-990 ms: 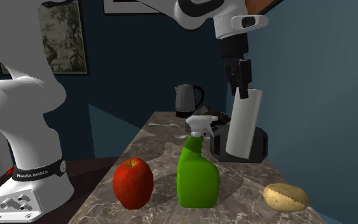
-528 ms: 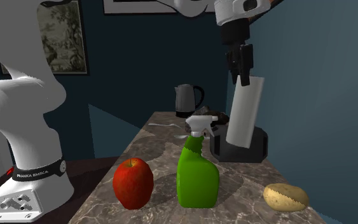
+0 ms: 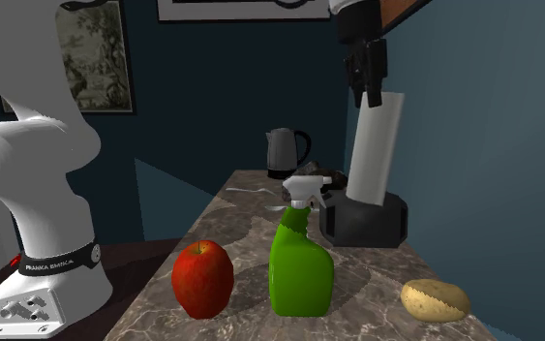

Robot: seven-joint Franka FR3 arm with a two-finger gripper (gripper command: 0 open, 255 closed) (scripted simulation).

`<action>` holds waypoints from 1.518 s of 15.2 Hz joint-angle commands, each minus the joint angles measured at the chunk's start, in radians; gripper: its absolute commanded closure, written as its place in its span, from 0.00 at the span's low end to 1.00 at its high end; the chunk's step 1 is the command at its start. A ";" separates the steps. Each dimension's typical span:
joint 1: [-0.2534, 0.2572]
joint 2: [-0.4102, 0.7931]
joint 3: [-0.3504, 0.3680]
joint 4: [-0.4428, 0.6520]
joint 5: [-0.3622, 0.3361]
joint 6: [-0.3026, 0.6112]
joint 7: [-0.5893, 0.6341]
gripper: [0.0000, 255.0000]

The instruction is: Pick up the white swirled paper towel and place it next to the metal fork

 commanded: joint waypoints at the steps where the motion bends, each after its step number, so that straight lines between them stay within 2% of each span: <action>1: 0.000 0.005 0.000 0.036 0.000 -0.031 0.000 1.00; 22: -0.001 0.089 -0.001 0.427 0.004 -0.338 -0.003 1.00; 23: 0.010 0.059 0.008 0.388 -0.002 -0.330 0.016 1.00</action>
